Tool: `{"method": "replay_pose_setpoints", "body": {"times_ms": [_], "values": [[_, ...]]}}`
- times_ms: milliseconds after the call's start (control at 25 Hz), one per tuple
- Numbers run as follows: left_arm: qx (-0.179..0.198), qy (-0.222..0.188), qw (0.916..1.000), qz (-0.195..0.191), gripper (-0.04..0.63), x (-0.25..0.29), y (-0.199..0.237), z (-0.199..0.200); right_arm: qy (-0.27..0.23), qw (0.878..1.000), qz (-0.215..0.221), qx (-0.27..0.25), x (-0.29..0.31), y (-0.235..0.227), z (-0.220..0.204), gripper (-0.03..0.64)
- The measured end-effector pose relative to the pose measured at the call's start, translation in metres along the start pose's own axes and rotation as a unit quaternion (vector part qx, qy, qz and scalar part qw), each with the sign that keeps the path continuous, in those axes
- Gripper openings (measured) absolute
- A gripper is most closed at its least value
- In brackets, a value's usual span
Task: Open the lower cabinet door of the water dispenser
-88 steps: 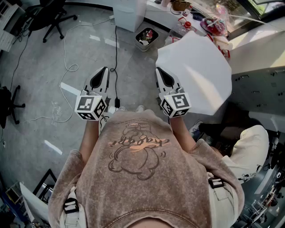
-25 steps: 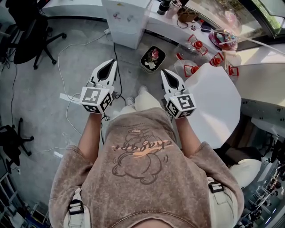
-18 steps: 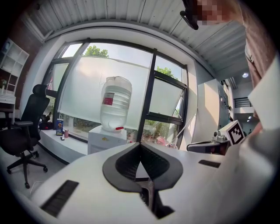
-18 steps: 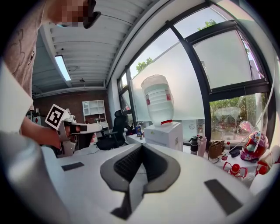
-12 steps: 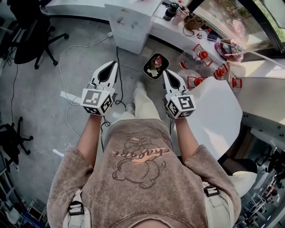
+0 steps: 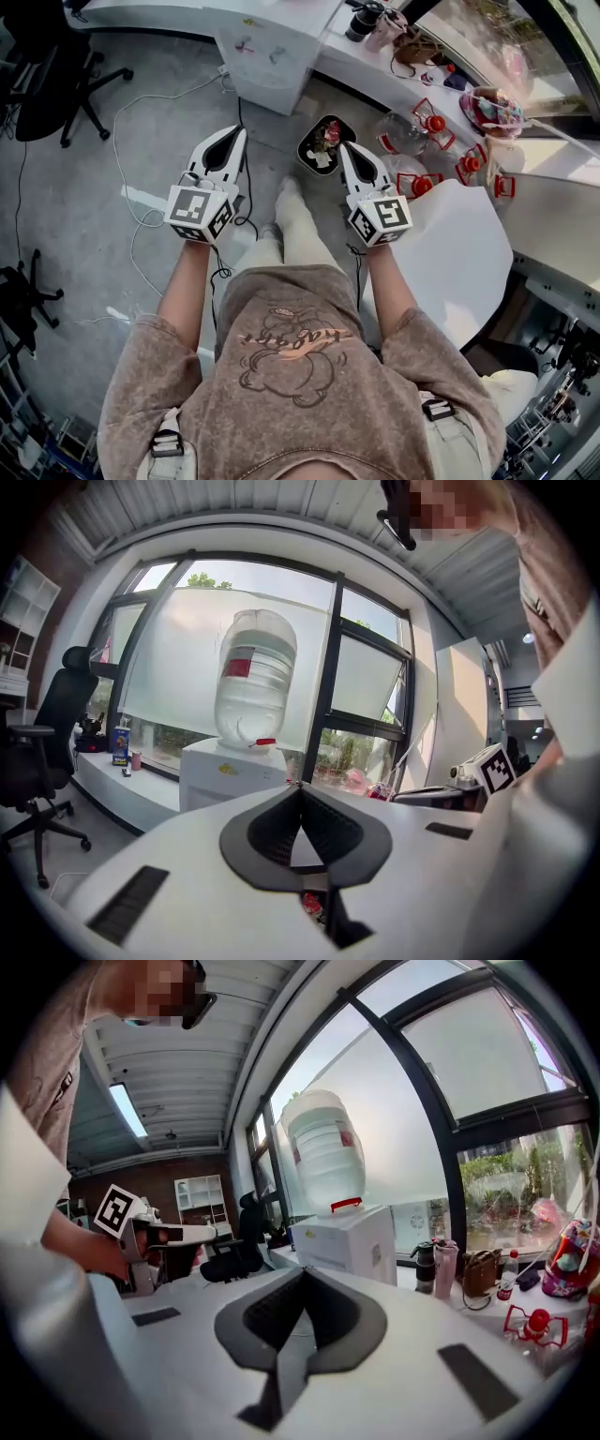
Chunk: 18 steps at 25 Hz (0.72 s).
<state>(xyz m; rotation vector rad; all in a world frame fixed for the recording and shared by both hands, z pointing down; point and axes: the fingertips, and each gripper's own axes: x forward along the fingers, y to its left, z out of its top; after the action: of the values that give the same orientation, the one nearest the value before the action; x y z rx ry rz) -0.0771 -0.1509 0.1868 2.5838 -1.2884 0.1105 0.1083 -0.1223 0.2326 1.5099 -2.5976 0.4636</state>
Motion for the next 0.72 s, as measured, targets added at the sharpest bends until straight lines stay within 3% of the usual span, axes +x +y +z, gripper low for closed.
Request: {"method": "replay_pose_setpoints", "body": {"times_ms": [720], "values": [[0.007, -0.015, 0.9999, 0.002, 0.017, 0.103, 0.097, -0.174, -0.018, 1.0, -0.004, -0.008, 0.134, -0.094, -0.168, 0.003]]}}
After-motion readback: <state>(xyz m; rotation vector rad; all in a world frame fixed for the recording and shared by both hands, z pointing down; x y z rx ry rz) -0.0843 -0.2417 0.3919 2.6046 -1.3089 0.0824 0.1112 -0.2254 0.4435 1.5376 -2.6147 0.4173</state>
